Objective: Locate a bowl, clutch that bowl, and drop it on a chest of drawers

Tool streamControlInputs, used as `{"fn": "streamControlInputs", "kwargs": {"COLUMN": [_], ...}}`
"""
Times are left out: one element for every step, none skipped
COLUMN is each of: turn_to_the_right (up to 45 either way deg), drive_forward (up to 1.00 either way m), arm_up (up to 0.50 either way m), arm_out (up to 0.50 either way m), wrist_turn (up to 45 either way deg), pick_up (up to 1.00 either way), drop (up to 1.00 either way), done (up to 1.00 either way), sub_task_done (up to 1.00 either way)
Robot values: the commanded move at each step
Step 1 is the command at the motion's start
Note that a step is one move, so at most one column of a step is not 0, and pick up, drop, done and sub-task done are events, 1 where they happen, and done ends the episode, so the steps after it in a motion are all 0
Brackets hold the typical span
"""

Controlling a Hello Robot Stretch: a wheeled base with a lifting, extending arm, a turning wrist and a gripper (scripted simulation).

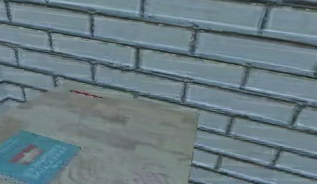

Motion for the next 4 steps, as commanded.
{"fn": "streamControlInputs", "kwargs": {"turn_to_the_right": [-45.0, -33.0, 0.0, -21.0], "drive_forward": [0.0, 0.0, 0.15, 0.0], "arm_up": [0.0, 0.0, 0.0, 0.0], "arm_out": [0.0, 0.0, 0.0, 0.0], "wrist_turn": [0.0, 0.0, 0.0, 0.0], "pick_up": [0.0, 0.0, 0.0, 0.0], "drop": [0.0, 0.0, 0.0, 0.0], "done": [0.0, 0.0, 0.0, 0.0], "sub_task_done": [0.0, 0.0, 0.0, 0.0]}}
